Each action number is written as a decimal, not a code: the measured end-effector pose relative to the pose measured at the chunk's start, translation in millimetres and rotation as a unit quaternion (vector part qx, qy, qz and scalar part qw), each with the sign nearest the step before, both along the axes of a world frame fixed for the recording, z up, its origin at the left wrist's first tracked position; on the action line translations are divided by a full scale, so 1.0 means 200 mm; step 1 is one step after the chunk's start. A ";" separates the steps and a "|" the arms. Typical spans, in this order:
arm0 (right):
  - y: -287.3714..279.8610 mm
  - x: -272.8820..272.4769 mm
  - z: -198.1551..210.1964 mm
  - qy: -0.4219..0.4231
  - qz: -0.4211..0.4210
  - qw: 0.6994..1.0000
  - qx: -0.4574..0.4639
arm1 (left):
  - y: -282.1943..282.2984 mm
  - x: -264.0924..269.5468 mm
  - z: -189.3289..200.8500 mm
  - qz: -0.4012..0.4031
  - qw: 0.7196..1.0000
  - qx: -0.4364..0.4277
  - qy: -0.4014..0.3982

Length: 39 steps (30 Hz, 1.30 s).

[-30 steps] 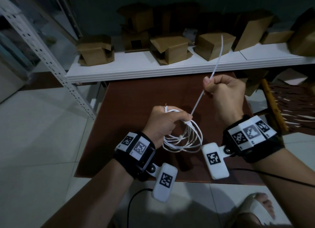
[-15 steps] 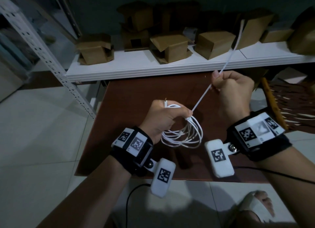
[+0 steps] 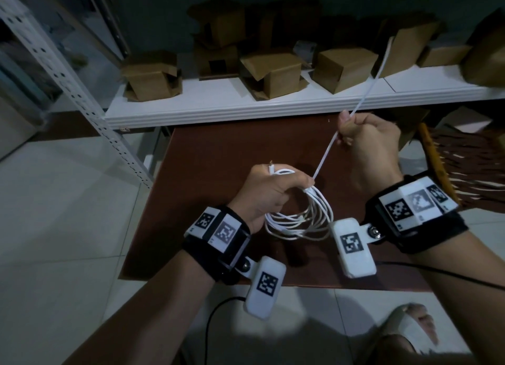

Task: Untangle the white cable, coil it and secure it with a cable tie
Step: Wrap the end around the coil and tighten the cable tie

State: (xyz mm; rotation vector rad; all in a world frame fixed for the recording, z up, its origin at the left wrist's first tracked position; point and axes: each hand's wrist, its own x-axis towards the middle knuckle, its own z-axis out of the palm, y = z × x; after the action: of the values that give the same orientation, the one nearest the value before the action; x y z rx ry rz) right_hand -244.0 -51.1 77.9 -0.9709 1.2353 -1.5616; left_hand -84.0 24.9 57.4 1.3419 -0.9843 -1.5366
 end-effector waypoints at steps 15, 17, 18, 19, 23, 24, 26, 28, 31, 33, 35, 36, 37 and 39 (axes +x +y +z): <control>0.11 0.05 0.04 0.158 0.336 0.922 0.109 | -0.04 0.08 0.02 0.072 0.976 -0.007 0.206; 0.13 0.07 0.04 0.158 0.359 0.916 0.086 | -0.05 0.10 0.02 0.077 0.979 -0.013 0.187; 0.13 0.08 0.03 0.152 0.355 0.920 0.071 | -0.05 0.10 0.02 0.078 0.981 -0.016 0.180; 0.13 0.10 0.02 0.142 0.346 0.926 0.058 | -0.06 0.11 0.02 0.081 0.981 -0.018 0.174; 0.11 0.15 -0.03 0.097 0.293 0.951 0.024 | -0.06 0.11 0.03 0.086 0.972 0.021 0.220; 0.11 0.16 -0.03 0.097 0.277 0.956 0.018 | -0.06 0.10 0.04 0.090 0.968 0.031 0.232; 0.12 0.17 -0.03 0.087 0.252 0.964 0.008 | -0.05 0.07 0.03 0.118 0.970 0.026 0.213; 0.11 0.17 -0.03 0.071 0.236 0.969 -0.003 | -0.04 0.03 0.02 0.132 0.970 0.011 0.203; 0.10 0.17 -0.02 0.047 0.212 0.976 -0.019 | -0.02 0.00 -0.01 0.086 0.971 0.021 0.222; 0.09 0.16 -0.02 0.039 0.199 0.979 -0.027 | -0.01 0.00 -0.01 0.085 0.974 0.029 0.210; 0.09 0.16 -0.01 0.039 0.190 0.981 -0.030 | -0.01 0.00 -0.01 0.113 0.977 0.008 0.182; 0.09 0.15 -0.01 0.040 0.187 0.981 -0.030 | -0.02 0.00 -0.01 0.129 0.977 -0.002 0.172; 0.10 0.15 -0.01 0.042 0.183 0.982 -0.030 | -0.02 0.01 0.00 0.139 0.975 -0.007 0.170; 0.10 0.15 -0.02 0.047 0.177 0.983 -0.030 | -0.02 0.02 0.03 0.138 0.974 -0.002 0.178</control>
State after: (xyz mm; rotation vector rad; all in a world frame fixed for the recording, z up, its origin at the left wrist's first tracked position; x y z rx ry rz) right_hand -213.9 -32.0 74.8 -1.2406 1.0162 -1.2902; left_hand -79.2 20.6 62.8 1.0958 -0.5532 -1.4896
